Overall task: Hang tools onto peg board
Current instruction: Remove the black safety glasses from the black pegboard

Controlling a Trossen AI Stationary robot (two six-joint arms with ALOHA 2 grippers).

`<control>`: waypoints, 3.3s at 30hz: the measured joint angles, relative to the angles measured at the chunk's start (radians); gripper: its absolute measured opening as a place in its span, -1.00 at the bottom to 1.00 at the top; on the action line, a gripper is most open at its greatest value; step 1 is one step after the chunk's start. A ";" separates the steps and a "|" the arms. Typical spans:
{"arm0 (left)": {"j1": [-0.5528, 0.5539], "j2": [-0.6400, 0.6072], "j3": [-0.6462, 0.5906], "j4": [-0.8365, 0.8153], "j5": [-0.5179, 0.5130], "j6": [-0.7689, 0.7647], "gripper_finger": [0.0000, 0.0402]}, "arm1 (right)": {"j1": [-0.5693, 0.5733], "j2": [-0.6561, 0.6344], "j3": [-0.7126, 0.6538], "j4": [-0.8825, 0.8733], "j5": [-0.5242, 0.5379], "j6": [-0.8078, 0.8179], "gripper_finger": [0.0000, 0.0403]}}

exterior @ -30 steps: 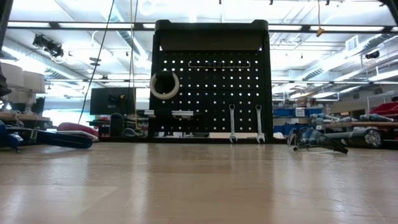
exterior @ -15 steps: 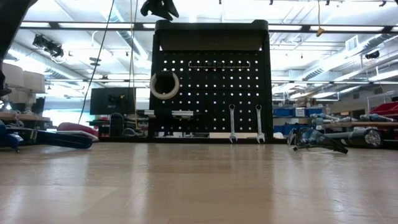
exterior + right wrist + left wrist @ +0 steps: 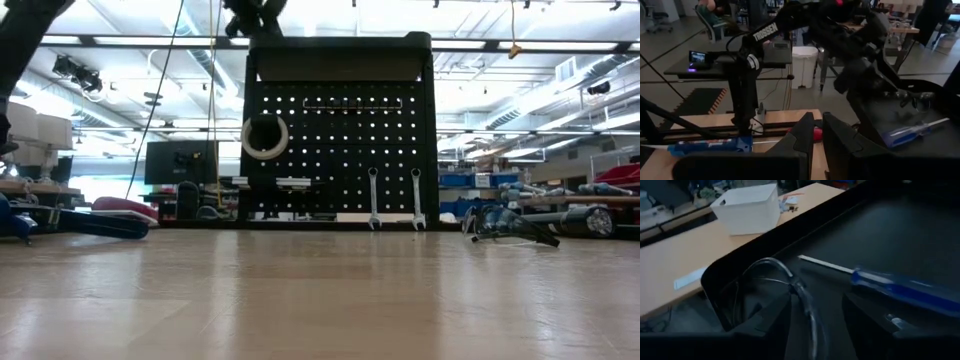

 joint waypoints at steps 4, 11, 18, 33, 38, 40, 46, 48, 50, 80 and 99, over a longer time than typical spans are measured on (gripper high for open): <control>0.021 0.019 -0.001 0.010 0.004 -0.038 -0.06 | 0.000 0.000 0.000 0.001 0.000 0.001 -0.77; 0.042 0.029 0.000 -0.014 0.016 -0.045 -0.06 | 0.000 0.000 0.000 -0.001 0.000 0.002 -0.77; 0.061 0.024 0.003 -0.059 0.110 -0.036 -0.24 | -0.003 0.000 0.000 0.008 0.029 -0.005 -0.77; 0.061 0.026 0.003 -0.065 0.229 -0.054 -0.96 | -0.005 0.000 0.000 0.009 0.030 -0.001 -0.77; 0.061 0.026 0.003 -0.060 0.228 -0.075 -0.95 | -0.005 0.000 0.000 0.009 0.029 0.000 -0.77; 0.060 0.026 0.003 -0.041 0.228 -0.100 -0.96 | -0.005 0.000 0.000 0.009 0.029 0.000 -0.77; 0.059 0.017 -0.001 0.078 0.226 -0.134 -0.96 | -0.005 0.001 0.000 0.009 0.030 0.004 -0.77; 0.059 0.009 0.000 0.103 0.225 -0.139 -0.97 | -0.005 0.001 0.000 0.009 0.061 0.004 -0.77; 0.054 0.003 0.000 0.125 0.223 -0.139 -0.97 | -0.005 0.001 0.001 0.009 0.099 0.005 -0.77; -0.562 -0.285 -0.081 -0.485 0.037 -0.192 -0.97 | -0.217 -0.044 0.001 0.199 0.245 -0.135 -0.89; -0.734 -0.614 -1.193 0.259 -0.082 -0.508 -0.97 | -0.142 -0.046 0.001 0.154 0.233 -0.172 -0.92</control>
